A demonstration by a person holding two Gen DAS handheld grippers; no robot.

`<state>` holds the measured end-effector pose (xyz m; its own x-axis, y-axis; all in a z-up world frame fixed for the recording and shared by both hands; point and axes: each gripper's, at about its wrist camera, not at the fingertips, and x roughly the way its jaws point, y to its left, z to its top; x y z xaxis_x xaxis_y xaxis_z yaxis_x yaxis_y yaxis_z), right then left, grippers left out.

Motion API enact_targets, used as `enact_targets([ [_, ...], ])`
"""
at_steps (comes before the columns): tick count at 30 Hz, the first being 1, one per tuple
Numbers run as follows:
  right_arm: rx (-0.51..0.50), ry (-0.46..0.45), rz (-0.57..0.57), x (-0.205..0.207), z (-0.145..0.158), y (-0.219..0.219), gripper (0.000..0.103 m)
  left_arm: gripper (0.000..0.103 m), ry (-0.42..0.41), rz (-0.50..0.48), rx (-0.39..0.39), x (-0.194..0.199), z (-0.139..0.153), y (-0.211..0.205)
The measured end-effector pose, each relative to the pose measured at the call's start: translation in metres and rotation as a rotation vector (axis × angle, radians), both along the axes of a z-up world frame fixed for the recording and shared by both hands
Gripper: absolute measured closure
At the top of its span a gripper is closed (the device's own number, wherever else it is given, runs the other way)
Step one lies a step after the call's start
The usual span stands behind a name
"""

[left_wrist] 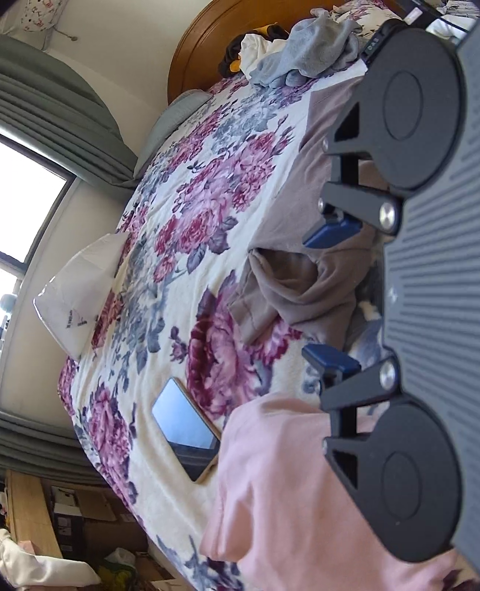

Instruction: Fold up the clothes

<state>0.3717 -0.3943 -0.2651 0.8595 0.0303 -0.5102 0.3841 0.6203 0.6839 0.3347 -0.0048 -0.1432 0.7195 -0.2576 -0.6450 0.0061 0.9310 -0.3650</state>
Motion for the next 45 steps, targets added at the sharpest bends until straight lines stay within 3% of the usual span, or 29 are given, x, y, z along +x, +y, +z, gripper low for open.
enact_targets([
  [4, -0.303, -0.186, 0.156, 0.017, 0.06, 0.041, 0.073, 0.047, 0.003, 0.027, -0.024, -0.011, 0.003, 0.016],
  [7, -0.433, -0.306, 0.325, 0.023, 0.094, 0.092, 0.073, 0.047, -0.019, 0.062, -0.039, -0.019, 0.011, 0.028],
  [10, -0.551, -0.418, 0.559, 0.026, 0.108, 0.169, 0.073, 0.047, -0.041, 0.124, -0.062, -0.024, 0.02, 0.042],
  [12, -0.578, -0.442, 0.668, 0.028, 0.104, 0.203, 0.073, 0.047, -0.049, 0.147, -0.073, -0.025, 0.024, 0.047],
  [17, -0.613, -0.281, 1.048, 0.039, 0.057, 0.275, 0.067, 0.046, -0.051, 0.166, -0.082, -0.019, 0.024, 0.055],
  [19, -0.585, -0.332, 1.035, 0.019, 0.058, 0.268, 0.058, 0.046, -0.057, 0.156, -0.083, -0.017, 0.023, 0.054],
  [22, -0.48, -0.437, 0.872, -0.009, 0.075, 0.228, 0.057, 0.044, -0.069, 0.131, -0.072, -0.015, 0.022, 0.046],
  [25, -0.443, -0.441, 0.723, -0.008, 0.085, 0.193, 0.058, 0.044, -0.087, 0.092, -0.052, -0.013, 0.02, 0.032],
  [30, -0.409, -0.337, 0.71, 0.032, 0.067, 0.175, 0.06, 0.043, -0.18, -0.033, -0.025, 0.0, 0.012, -0.004],
  [34, -0.428, -0.187, 0.673, 0.053, 0.037, 0.175, 0.056, 0.041, -0.049, -0.038, 0.141, 0.035, -0.022, -0.028],
  [36, -0.41, -0.164, 0.652, 0.052, 0.035, 0.172, 0.05, 0.04, 0.015, -0.004, 0.124, 0.046, -0.03, -0.02],
  [41, -0.303, -0.061, 0.623, 0.051, 0.038, 0.158, 0.034, 0.036, 0.043, -0.013, 0.156, 0.05, -0.024, -0.016],
  [45, -0.239, 0.038, 0.628, 0.06, 0.038, 0.158, 0.028, 0.037, 0.077, -0.009, 0.095, 0.049, -0.018, -0.008],
])
